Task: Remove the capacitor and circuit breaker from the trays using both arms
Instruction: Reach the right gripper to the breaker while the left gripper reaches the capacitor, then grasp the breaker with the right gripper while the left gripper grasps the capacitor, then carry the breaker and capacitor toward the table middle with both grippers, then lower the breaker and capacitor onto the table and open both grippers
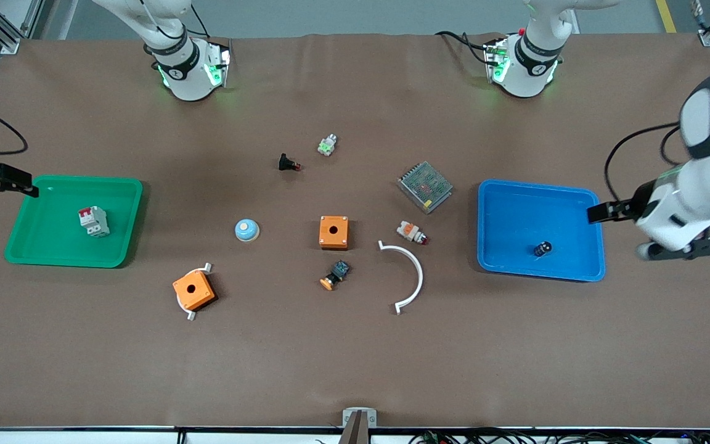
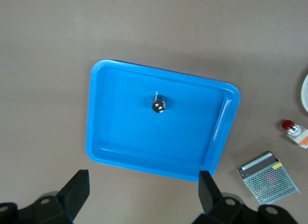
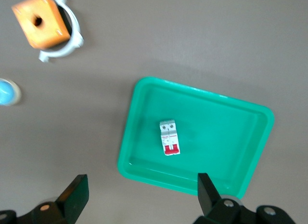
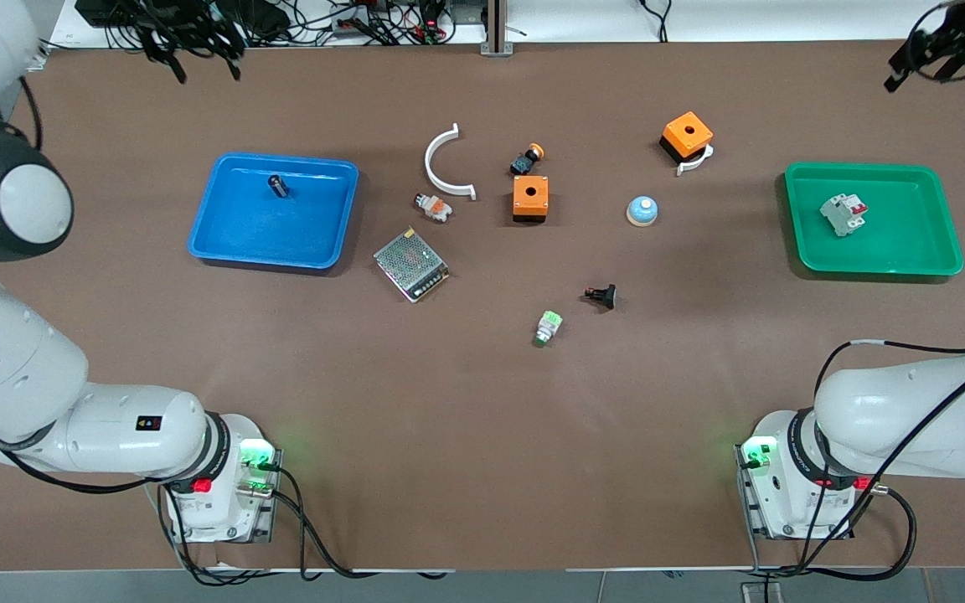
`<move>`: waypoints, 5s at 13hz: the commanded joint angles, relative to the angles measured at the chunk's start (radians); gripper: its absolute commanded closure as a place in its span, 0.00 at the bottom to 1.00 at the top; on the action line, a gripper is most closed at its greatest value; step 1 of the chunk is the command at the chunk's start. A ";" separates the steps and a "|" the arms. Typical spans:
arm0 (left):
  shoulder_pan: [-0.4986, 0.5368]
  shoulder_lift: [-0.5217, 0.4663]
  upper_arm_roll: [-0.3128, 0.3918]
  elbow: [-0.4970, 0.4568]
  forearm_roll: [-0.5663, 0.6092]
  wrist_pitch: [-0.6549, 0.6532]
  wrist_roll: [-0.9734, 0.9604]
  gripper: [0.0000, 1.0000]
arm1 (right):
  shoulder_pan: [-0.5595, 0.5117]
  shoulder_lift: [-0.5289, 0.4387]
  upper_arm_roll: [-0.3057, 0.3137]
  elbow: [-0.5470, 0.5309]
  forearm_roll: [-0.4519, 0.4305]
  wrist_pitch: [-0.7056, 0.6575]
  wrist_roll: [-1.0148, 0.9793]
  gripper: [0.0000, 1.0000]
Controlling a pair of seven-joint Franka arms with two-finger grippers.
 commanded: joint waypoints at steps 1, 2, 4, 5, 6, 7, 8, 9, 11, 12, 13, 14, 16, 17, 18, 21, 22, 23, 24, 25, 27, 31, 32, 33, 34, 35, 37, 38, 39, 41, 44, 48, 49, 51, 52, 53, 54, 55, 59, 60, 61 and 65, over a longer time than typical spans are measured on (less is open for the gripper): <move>0.000 -0.005 -0.009 -0.141 0.009 0.140 0.043 0.00 | -0.015 0.058 0.013 -0.039 -0.032 0.081 -0.118 0.00; 0.007 0.018 -0.011 -0.178 0.008 0.186 0.067 0.00 | -0.015 0.058 0.013 -0.097 -0.036 0.155 -0.150 0.00; 0.005 0.096 -0.009 -0.200 0.016 0.252 0.077 0.00 | -0.013 0.070 0.013 -0.182 -0.074 0.254 -0.160 0.00; 0.004 0.126 -0.008 -0.212 0.016 0.295 0.078 0.00 | -0.013 0.070 0.013 -0.220 -0.087 0.305 -0.160 0.00; 0.004 0.155 -0.008 -0.225 0.032 0.331 0.081 0.00 | -0.016 0.070 0.013 -0.251 -0.113 0.350 -0.167 0.00; 0.004 0.188 -0.008 -0.228 0.063 0.357 0.081 0.00 | -0.027 0.080 0.013 -0.257 -0.128 0.362 -0.173 0.00; 0.005 0.212 -0.008 -0.228 0.083 0.371 0.081 0.00 | -0.041 0.106 0.013 -0.259 -0.128 0.378 -0.175 0.00; 0.010 0.235 -0.008 -0.228 0.089 0.391 0.081 0.00 | -0.062 0.126 0.014 -0.260 -0.128 0.402 -0.184 0.00; 0.008 0.265 -0.008 -0.228 0.089 0.424 0.081 0.00 | -0.085 0.165 0.014 -0.289 -0.128 0.475 -0.244 0.00; 0.007 0.270 -0.008 -0.229 0.089 0.429 0.080 0.00 | -0.085 0.170 0.014 -0.323 -0.128 0.529 -0.247 0.00; 0.005 0.275 -0.008 -0.229 0.089 0.431 0.080 0.00 | -0.088 0.170 0.014 -0.364 -0.128 0.587 -0.249 0.00; 0.005 0.278 -0.008 -0.229 0.089 0.432 0.078 0.04 | -0.092 0.173 0.014 -0.391 -0.128 0.621 -0.247 0.00; 0.005 0.278 -0.008 -0.248 0.089 0.450 0.069 0.17 | -0.101 0.196 0.014 -0.417 -0.128 0.664 -0.249 0.00; 0.005 0.276 -0.008 -0.255 0.089 0.460 0.066 0.25 | -0.101 0.202 0.014 -0.417 -0.128 0.665 -0.249 0.00; 0.005 0.276 -0.009 -0.257 0.089 0.460 0.065 0.34 | -0.101 0.212 0.014 -0.418 -0.128 0.668 -0.249 0.00; 0.002 0.276 -0.009 -0.257 0.086 0.460 0.057 0.55 | -0.136 0.271 0.014 -0.420 -0.128 0.744 -0.281 0.06; 0.002 0.276 -0.009 -0.257 0.083 0.460 0.057 0.61 | -0.150 0.278 0.016 -0.422 -0.128 0.753 -0.287 0.15; 0.004 0.276 -0.009 -0.257 0.080 0.460 0.057 0.67 | -0.154 0.278 0.016 -0.422 -0.128 0.755 -0.287 0.33; 0.005 0.276 -0.011 -0.254 0.078 0.460 0.055 0.74 | -0.151 0.278 0.016 -0.422 -0.128 0.754 -0.287 0.48; 0.005 0.273 -0.011 -0.248 0.075 0.457 0.051 0.82 | -0.147 0.278 0.016 -0.420 -0.128 0.752 -0.286 0.66; 0.001 0.265 -0.012 -0.196 0.066 0.448 0.020 0.94 | -0.142 0.275 0.022 -0.417 -0.127 0.741 -0.275 0.91; -0.065 0.288 -0.026 0.016 -0.064 0.323 -0.145 1.00 | -0.087 0.207 0.032 -0.377 -0.119 0.614 -0.241 0.97; -0.088 0.299 -0.026 0.054 -0.099 0.320 -0.205 1.00 | -0.051 0.161 0.034 -0.360 -0.119 0.547 -0.173 0.97; -0.111 0.316 -0.026 0.082 -0.139 0.320 -0.260 1.00 | -0.006 0.126 0.034 -0.334 -0.118 0.474 -0.114 0.97; -0.143 0.334 -0.026 0.102 -0.161 0.319 -0.332 1.00 | 0.031 0.109 0.036 -0.301 -0.118 0.404 -0.050 0.97; -0.179 0.354 -0.026 0.131 -0.167 0.322 -0.416 1.00 | 0.069 0.104 0.042 -0.264 -0.084 0.338 0.013 0.96; -0.254 0.428 -0.026 0.235 -0.167 0.328 -0.596 1.00 | 0.149 0.104 0.048 -0.203 -0.017 0.257 0.111 0.96; -0.284 0.454 -0.026 0.270 -0.167 0.345 -0.679 1.00 | 0.201 0.104 0.048 -0.184 -0.013 0.238 0.211 0.96; -0.311 0.472 -0.026 0.289 -0.167 0.381 -0.758 1.00 | 0.265 0.107 0.048 -0.182 -0.013 0.243 0.309 0.96; -0.360 0.492 -0.026 0.294 -0.167 0.479 -0.938 1.00 | 0.379 0.121 0.048 -0.167 -0.012 0.276 0.516 0.96; -0.427 0.549 -0.027 0.338 -0.175 0.562 -1.185 0.99 | 0.525 0.217 0.048 -0.097 -0.009 0.339 0.783 0.96; -0.513 0.612 -0.029 0.360 -0.178 0.656 -1.336 0.99 | 0.606 0.362 0.046 -0.055 0.164 0.508 0.853 0.96; -0.522 0.617 -0.028 0.358 -0.176 0.658 -1.341 0.97 | 0.623 0.391 0.046 -0.041 0.186 0.532 0.854 0.96; -0.524 0.641 -0.026 0.358 -0.176 0.658 -1.330 0.96 | 0.654 0.449 0.046 0.006 0.186 0.537 0.936 0.96; -0.524 0.644 -0.026 0.355 -0.175 0.656 -1.325 0.92 | 0.680 0.477 0.045 0.031 0.177 0.537 0.972 0.96; -0.524 0.647 -0.024 0.352 -0.173 0.656 -1.310 0.84 | 0.688 0.495 0.043 0.046 0.177 0.539 0.985 0.96; -0.524 0.650 -0.024 0.350 -0.172 0.658 -1.248 0.71 | 0.689 0.511 0.043 0.055 0.177 0.540 0.997 0.96; -0.524 0.649 -0.026 0.349 -0.172 0.658 -1.224 0.64 | 0.691 0.515 0.043 0.059 0.175 0.540 0.997 0.95; -0.513 0.635 -0.020 0.347 -0.155 0.648 -1.213 0.38 | 0.689 0.538 0.043 0.077 0.131 0.533 0.988 0.78; -0.516 0.622 -0.015 0.347 -0.129 0.645 -1.213 0.37 | 0.689 0.540 0.043 0.077 0.131 0.533 0.986 0.66; -0.504 0.602 -0.015 0.347 -0.089 0.639 -1.212 0.32 | 0.686 0.541 0.042 0.077 0.131 0.533 0.986 0.56; -0.402 0.458 -0.020 0.326 -0.055 0.411 -0.973 0.15 | 0.688 0.515 0.037 0.133 0.129 0.426 0.989 0.00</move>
